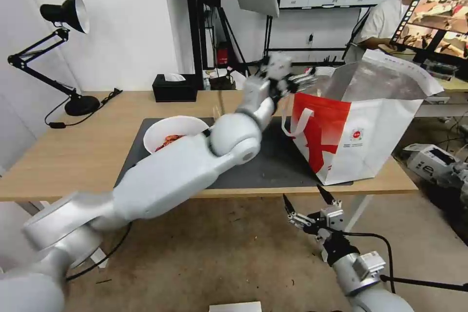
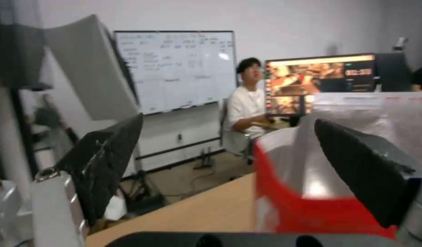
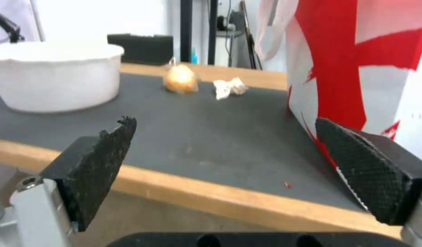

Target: Pick up the trash from the table and place it into the takeout bag.

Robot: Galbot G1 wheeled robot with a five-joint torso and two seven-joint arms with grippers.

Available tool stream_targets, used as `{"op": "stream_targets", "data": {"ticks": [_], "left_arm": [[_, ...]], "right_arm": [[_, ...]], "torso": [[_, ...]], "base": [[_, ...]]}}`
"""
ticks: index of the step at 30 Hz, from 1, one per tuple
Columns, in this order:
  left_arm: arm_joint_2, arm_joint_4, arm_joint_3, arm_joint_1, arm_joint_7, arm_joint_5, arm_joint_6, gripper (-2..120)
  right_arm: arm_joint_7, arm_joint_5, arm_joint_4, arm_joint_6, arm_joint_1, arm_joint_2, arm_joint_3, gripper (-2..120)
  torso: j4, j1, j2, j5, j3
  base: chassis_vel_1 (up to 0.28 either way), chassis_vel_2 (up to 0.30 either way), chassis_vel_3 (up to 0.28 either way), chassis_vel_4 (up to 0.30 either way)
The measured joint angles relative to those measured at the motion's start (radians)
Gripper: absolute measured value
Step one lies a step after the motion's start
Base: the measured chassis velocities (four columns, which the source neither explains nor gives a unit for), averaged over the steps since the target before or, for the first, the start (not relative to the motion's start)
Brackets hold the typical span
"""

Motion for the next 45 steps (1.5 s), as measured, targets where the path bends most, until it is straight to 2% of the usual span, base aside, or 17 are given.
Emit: {"op": "stream_targets", "data": {"ticks": [1,3,5,6,8,9,12,14,15,16,18,20,22,29,32,37,45], "left_arm": [[0.039,-0.023,-0.034,0.035,0.012,0.013,0.0,100],[0.066,-0.04,-0.06,0.062,0.022,0.023,0.0,100],[0.139,-0.097,-0.153,0.168,0.054,0.05,0.0,100],[0.139,-0.097,-0.153,0.168,0.054,0.05,0.0,100],[0.185,-0.143,-0.239,0.281,0.076,0.074,0.001,100],[0.185,-0.143,-0.239,0.281,0.076,0.074,0.001,100],[0.225,-0.21,-0.407,0.486,0.126,0.121,0.001,100],[0.233,-0.26,-0.543,0.688,0.16,0.189,-0.014,100],[0.233,-0.26,-0.543,0.688,0.16,0.189,-0.014,100],[0.242,-0.293,-0.612,0.809,0.169,0.248,-0.039,100],[0.175,-0.335,-0.743,1.007,0.172,0.367,-0.075,100],[0.153,-0.34,-0.768,1.049,0.176,0.393,-0.087,100],[0.085,-0.344,-0.846,1.171,0.208,0.477,-0.139,100],[-0.024,-0.317,-0.961,1.349,0.261,0.595,-0.242,100],[-0.05,-0.305,-0.979,1.395,0.283,0.611,-0.266,100],[-0.093,-0.249,-0.978,1.452,0.322,0.652,-0.302,100],[-0.108,-0.222,-0.968,1.463,0.34,0.669,-0.315,100]], "right_arm": [[0.008,0.006,0.0,0.003,0.008,-0.001,-0.006,100],[0.013,0.008,0.0,0.005,0.014,-0.001,-0.009,100],[0.029,0.011,0.0,0.013,0.036,-0.003,-0.02,100],[0.029,0.011,0.0,0.013,0.036,-0.003,-0.02,100],[0.04,0.013,0.0,0.015,0.053,-0.006,-0.03,100],[0.04,0.013,0.0,0.015,0.053,-0.006,-0.03,100],[0.053,0.013,-0.002,0.015,0.077,-0.012,-0.048,100],[0.064,0.012,-0.002,0.016,0.093,-0.02,-0.061,100],[0.064,0.012,-0.002,0.016,0.093,-0.02,-0.061,100],[0.066,0.007,-0.002,0.027,0.09,-0.024,-0.073,100],[0.08,-0.002,0.004,0.046,0.063,-0.021,-0.079,100],[0.082,-0.003,0.006,0.05,0.056,-0.019,-0.078,100],[0.084,-0.007,0.01,0.061,0.034,-0.014,-0.075,100],[0.084,-0.013,-0.012,0.076,0.011,-0.004,-0.074,100],[0.082,-0.013,-0.032,0.077,0.011,-0.002,-0.076,100],[0.075,-0.013,-0.102,0.095,0.02,-0.001,-0.077,100],[0.068,-0.016,-0.112,0.098,0.012,-0.004,-0.084,100]], "torso": [[-0.0001,0.0,0.0,0.0,0.0],[-0.0001,0.0,0.0,0.0002,0.0],[0.0003,0.0,0.0,0.0,0.0],[0.0003,0.0,0.0,0.0,0.0],[-0.0001,0.0,0.0,0.0002,0.0],[-0.0001,0.0,0.0,0.0002,0.0],[-0.0001,0.0,0.0,0.0003,0.0],[0.0004,0.0,0.0,-0.0002,0.0],[0.0004,0.0,0.0,-0.0002,0.0],[0.0001,0.0,0.0,0.0005,0.0],[-0.0003,0.0,0.0,0.0005,0.0],[-0.0004,0.0,0.0,0.0006,0.0],[0.0,0.0,0.0,0.0003,0.0],[-0.0001,0.0,0.0,0.0006,0.0],[-0.0001,0.0,0.0,0.0006,0.0],[-0.0001,0.0,0.0,0.0006,0.0],[-0.0002,0.0,0.0,0.0006,0.0]], "base": [[0.0,0.0,0.0,0.0],[0.0,0.0,0.0,0.0],[0.0,0.0,0.0,0.0],[0.0,0.0,0.0,0.0],[0.0,0.0,0.0,0.0],[0.0,0.0,0.0,0.0],[0.0,0.0,0.0,0.0],[0.0,0.0,0.0,0.0],[0.0,0.0,0.0,0.0],[0.0,0.0,0.0,0.0],[0.0,0.0,0.0,0.0],[0.0,0.0,0.0,0.0],[0.0,0.0,0.0,0.0],[0.0,0.0,0.0,0.0],[0.0,0.0,0.0,0.0],[0.0,0.0,0.0,0.0],[0.0,0.0,0.0,0.0]]}}
